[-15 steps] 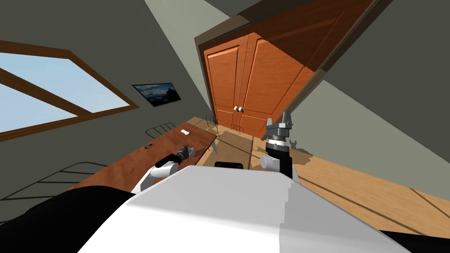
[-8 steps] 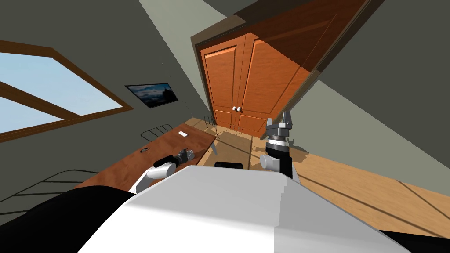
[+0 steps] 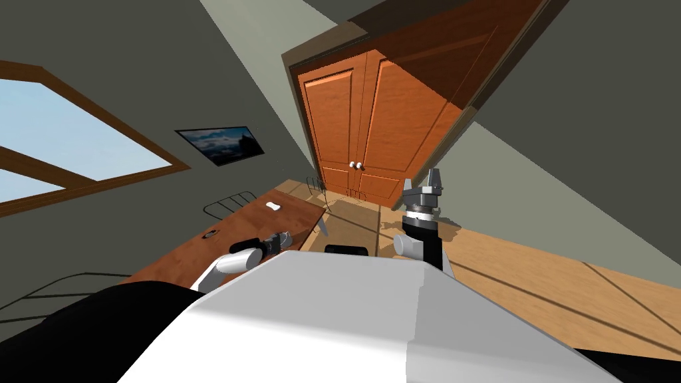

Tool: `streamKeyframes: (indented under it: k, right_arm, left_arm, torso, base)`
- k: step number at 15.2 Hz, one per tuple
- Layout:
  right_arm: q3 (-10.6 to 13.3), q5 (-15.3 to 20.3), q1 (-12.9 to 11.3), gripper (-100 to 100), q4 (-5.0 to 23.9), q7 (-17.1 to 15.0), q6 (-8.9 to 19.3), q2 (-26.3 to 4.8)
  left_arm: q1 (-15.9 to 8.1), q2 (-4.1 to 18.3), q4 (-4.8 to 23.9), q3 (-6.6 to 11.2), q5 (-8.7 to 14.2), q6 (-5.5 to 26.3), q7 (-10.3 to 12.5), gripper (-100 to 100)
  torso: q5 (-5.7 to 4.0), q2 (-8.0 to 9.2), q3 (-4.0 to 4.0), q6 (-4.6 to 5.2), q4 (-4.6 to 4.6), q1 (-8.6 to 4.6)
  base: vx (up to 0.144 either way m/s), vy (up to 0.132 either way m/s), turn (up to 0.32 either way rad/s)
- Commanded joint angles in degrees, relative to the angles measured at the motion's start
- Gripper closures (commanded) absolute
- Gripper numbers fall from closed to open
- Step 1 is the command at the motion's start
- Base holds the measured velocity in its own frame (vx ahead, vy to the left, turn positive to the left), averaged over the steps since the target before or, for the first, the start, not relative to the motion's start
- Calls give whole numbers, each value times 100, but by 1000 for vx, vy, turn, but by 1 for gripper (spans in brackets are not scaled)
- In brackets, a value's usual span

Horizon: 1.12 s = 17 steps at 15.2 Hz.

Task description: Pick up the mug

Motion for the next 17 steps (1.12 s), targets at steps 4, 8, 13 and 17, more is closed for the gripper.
streamKeyframes:
  k: [4,8,13,17]
  right_arm:
    - [0,0,0,0,0,0,0,0]
    - [0,0,0,0,0,0,0,0]
    - [0,0,0,0,0,0,0,0]
    - [0,0,0,0,0,0,0,0]
  left_arm:
    - [31,68,54,55,155,488,4,-100]
    - [85,162,122,134,376,1018,4,-100]
    - [128,240,178,203,564,1485,4,-100]
    - [160,301,222,258,716,1851,4,-100]
  torso:
    - [0,0,0,0,0,-1]
    - [0,-3,-1,1,0,1]
    - [-1,-2,-1,0,0,-3]
    - [0,-3,-2,0,-1,-1]
  base:
    - [29,20,-55]
    - [38,25,-81]
    - [33,18,-63]
    - [36,23,-60]
